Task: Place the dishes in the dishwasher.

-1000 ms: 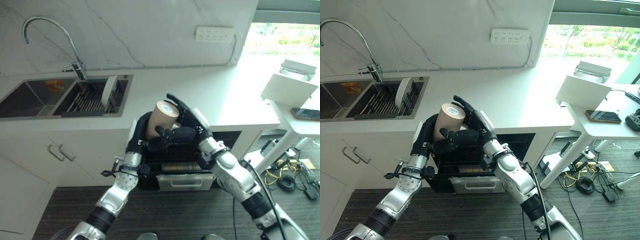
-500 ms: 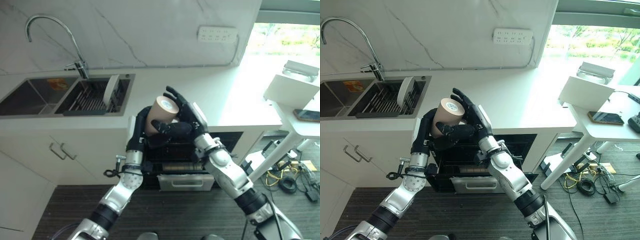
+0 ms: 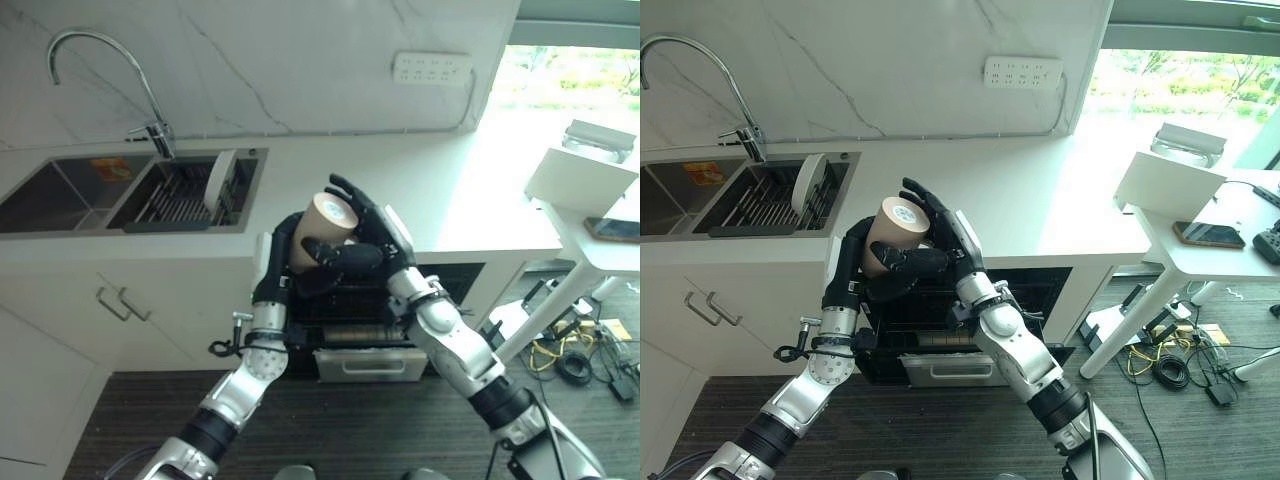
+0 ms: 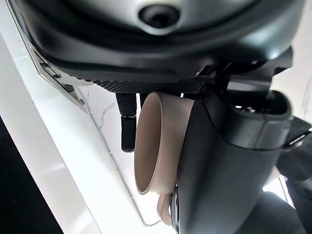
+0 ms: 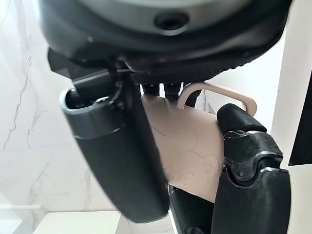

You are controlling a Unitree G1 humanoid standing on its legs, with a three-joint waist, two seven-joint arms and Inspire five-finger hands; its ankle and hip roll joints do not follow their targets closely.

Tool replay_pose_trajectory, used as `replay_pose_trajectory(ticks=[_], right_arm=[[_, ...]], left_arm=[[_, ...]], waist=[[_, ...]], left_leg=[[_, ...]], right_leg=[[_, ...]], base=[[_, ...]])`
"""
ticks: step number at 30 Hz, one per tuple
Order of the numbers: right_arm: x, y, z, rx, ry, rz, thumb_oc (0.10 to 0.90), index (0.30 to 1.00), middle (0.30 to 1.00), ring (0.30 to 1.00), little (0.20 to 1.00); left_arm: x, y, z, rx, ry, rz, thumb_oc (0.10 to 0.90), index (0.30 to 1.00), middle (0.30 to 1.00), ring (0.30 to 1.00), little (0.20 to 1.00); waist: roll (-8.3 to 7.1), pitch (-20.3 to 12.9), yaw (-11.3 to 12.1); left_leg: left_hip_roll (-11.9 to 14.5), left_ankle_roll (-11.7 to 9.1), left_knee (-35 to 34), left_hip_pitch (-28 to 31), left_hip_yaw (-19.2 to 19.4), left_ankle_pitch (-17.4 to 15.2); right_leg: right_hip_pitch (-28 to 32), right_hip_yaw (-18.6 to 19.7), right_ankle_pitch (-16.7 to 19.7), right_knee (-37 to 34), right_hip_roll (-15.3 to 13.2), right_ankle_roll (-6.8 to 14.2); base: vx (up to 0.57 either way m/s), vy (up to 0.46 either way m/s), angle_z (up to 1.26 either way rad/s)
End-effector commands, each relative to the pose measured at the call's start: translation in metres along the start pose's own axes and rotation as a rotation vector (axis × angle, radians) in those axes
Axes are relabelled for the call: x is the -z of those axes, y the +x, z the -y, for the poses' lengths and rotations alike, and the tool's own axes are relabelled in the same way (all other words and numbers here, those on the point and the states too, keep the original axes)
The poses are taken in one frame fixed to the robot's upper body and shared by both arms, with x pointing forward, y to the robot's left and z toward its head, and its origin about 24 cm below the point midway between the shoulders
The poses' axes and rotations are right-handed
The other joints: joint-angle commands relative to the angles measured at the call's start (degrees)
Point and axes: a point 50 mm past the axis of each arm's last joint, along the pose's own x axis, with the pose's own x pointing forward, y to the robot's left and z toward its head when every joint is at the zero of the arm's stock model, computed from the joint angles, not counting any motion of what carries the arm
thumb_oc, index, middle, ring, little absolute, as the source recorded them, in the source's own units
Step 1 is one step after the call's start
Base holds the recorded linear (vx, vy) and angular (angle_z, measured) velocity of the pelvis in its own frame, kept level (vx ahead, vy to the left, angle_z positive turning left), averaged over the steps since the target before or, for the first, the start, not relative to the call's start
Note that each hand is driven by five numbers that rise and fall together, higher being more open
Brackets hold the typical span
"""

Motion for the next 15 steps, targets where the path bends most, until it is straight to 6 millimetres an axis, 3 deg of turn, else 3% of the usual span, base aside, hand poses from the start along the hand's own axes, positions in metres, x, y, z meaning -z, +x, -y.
replay_pose_trajectory(ticks=[1,15], right_arm=[[-0.0380,0.0321,-0.0574,-0.216,-0.130,0.179,0.400,0.300,0.300,0.300,0.300],[-0.0395,0.0337,-0.0575,-0.251,-0.139,0.182,0.400,0.300,0.300,0.300,0.300]], left_arm=[[-0.1362,0.0305,0.0428,0.177,-0.105,0.728,0.400,0.300,0.300,0.300,0.300],[-0.1376,0.0295,0.0442,0.205,-0.155,0.723,0.400,0.300,0.300,0.300,0.300]], waist=[[-1.81,-1.07,0.39],[-1.93,-0.72,0.87]], left_leg=[[-1.07,2.83,3.37,2.04,4.54,-8.50],[-1.19,2.81,3.37,2.07,4.19,-8.50]], right_leg=[[3.78,3.82,-2.12,-5.27,0.98,1.77],[3.94,3.50,-2.06,-5.27,0.77,1.82]], base=[[0.00,0.000,0.00],[0.00,0.000,0.00]])
